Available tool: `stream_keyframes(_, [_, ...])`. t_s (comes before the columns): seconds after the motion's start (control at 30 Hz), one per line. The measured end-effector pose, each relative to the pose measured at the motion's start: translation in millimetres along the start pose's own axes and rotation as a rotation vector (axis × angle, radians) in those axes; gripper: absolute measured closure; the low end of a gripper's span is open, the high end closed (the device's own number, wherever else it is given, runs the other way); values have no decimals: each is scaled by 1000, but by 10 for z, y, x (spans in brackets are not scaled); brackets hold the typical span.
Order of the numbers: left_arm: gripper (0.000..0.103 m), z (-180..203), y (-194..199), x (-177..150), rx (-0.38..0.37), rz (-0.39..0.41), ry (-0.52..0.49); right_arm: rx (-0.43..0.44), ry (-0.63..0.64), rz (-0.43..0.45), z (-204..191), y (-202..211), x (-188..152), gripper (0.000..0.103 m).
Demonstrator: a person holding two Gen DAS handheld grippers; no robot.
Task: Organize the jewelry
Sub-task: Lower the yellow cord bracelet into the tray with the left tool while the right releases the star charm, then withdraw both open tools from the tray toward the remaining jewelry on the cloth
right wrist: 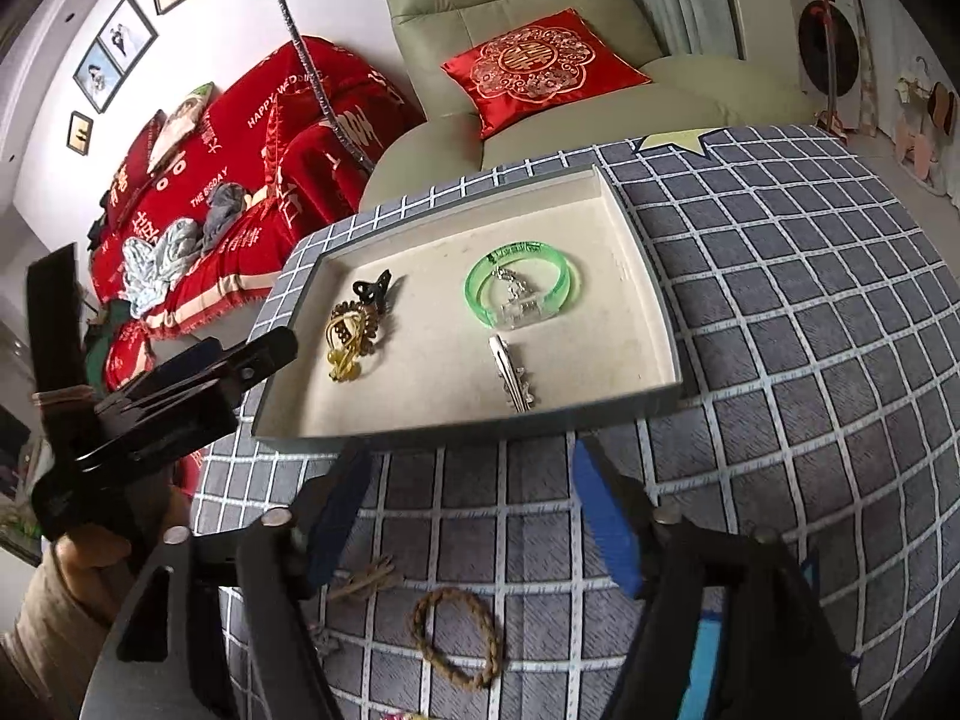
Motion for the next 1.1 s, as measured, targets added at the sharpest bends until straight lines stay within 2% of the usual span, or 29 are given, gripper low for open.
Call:
stream_keyframes(0.17, [0, -44, 255, -141, 2, 22, 10, -59, 25, 12, 7, 148, -96, 21])
stream_keyframes(0.27, [0, -106, 409, -250, 2, 26, 31, -75, 17, 14, 26, 212, -187, 3])
stream_keyframes(0.3, [0, -134, 457, -295, 2, 24, 38, -77, 15, 23, 25, 246, -211, 0])
stream_keyframes(0.53, [0, -162, 691, -589, 31, 19, 14, -86, 19, 45, -28, 431, -392, 0])
stream_keyframes(0.73, [0, -164, 855, -801, 55, 20, 12, -121, 27, 16, -93, 482, -524, 0])
stream_keyframes(0.83, [0, -193, 880, -904, 78, 5, 14, -118, 27, 20, -142, 500, -592, 0])
stream_keyframes(0.9, [0, -212, 873, -964, 65, -24, 9, -116, 39, 18, -179, 507, -622, 0])
stream_keyframes(1.1, [0, -187, 938, -1089, 76, -27, -7, -98, 51, 9, -239, 505, -695, 0])
Point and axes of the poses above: each gripper's, at about its wrist camera, not at the fingertips, and y roughly against the way its jaws point, z to its right, x to its top, the point moved 2 cm from there along -y, roughly the way its jaws point, and after that the axes turned 13 degrees about y, right-handed, at the moved point
